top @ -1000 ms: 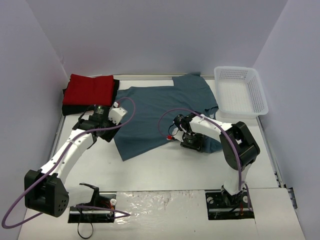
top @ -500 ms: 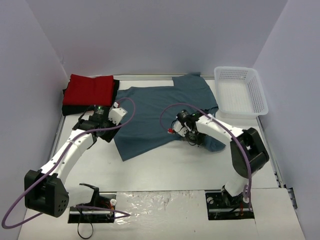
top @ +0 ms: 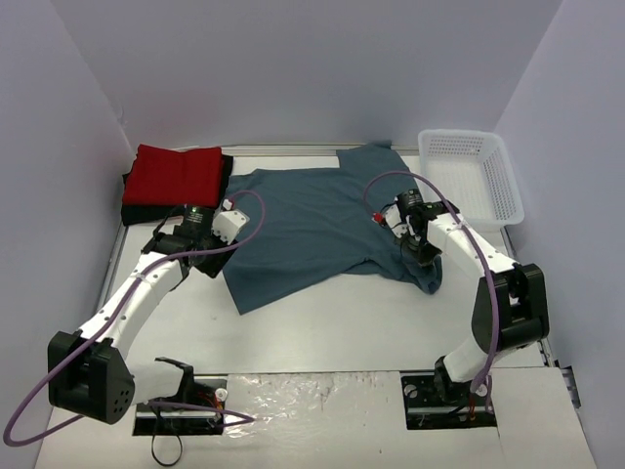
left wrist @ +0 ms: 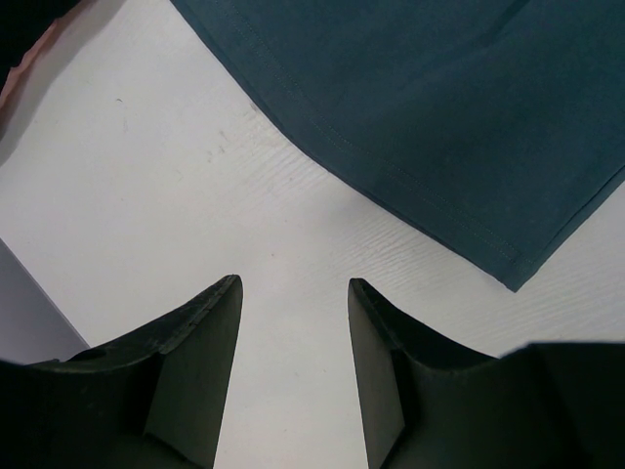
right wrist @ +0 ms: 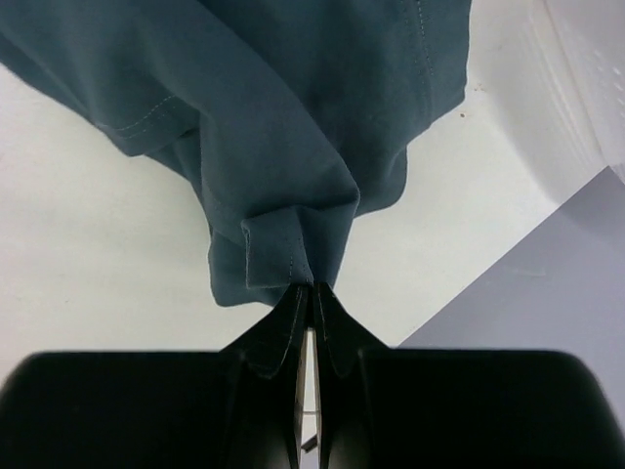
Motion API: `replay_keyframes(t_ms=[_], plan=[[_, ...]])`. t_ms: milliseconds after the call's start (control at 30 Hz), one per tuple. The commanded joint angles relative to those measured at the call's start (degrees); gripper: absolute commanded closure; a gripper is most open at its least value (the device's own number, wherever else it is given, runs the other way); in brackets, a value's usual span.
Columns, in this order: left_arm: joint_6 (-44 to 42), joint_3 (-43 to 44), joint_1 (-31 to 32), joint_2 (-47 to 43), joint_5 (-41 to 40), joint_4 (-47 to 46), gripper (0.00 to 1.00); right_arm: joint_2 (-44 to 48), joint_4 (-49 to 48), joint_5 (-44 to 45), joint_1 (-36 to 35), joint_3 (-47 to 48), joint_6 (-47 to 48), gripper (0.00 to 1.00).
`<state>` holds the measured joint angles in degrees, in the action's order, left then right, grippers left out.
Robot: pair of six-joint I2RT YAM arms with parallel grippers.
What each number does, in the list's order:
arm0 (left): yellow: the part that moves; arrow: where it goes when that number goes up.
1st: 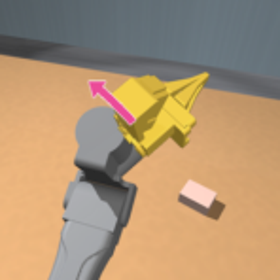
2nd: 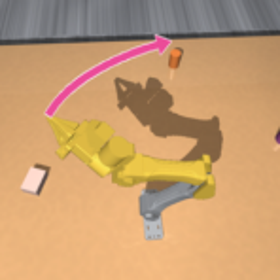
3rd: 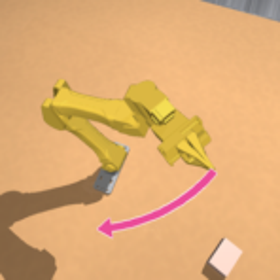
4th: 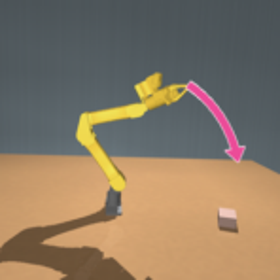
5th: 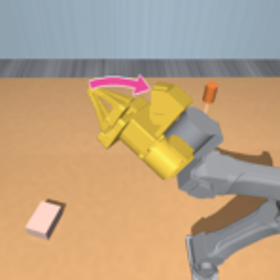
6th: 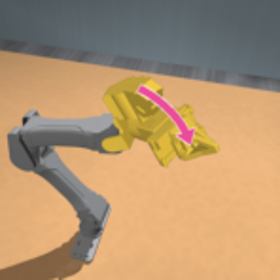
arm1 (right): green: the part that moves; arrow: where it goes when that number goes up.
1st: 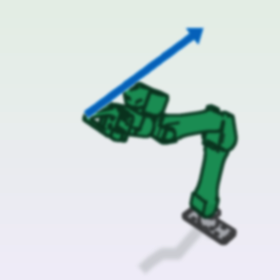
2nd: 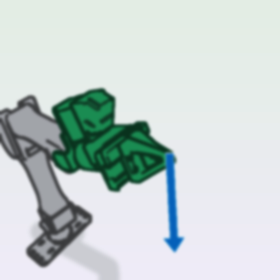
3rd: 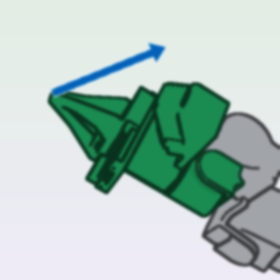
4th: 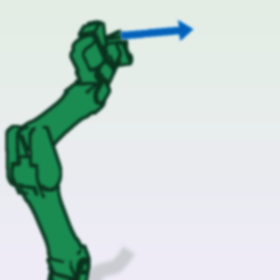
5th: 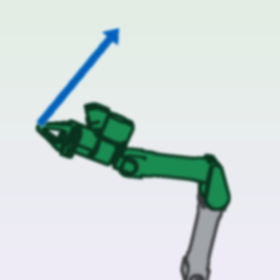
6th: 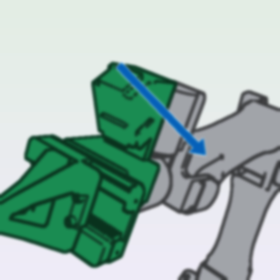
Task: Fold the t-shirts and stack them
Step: Flatten out the tshirt
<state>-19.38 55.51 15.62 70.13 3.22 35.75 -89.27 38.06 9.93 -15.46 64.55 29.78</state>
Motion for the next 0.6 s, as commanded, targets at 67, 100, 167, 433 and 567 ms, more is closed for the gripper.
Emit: replay_keyframes(t_ms=[67,100,167,433,567], plan=[[-0.7,-0.1,-0.5,-1.3,1.0,0.7,0.54,-3.0,-1.3,3.8,2.7,-0.7,-1.7,1.0],[-0.7,-0.1,-0.5,-1.3,1.0,0.8,0.54,-3.3,-1.5,4.0,3.0,-0.7,-1.7,1.0],[-0.7,-0.1,-0.4,-1.4,1.1,0.8,0.54,-4.1,-2.6,5.4,3.8,-1.1,-1.7,1.0],[-0.8,-0.1,-0.4,-1.5,1.2,0.7,0.53,-4.1,-2.3,5.3,5.0,0.0,-1.5,0.69],[-0.8,-0.1,-0.5,-1.1,1.1,0.6,0.54,-1.3,1.0,1.3,4.0,1.9,0.7,0.66]])
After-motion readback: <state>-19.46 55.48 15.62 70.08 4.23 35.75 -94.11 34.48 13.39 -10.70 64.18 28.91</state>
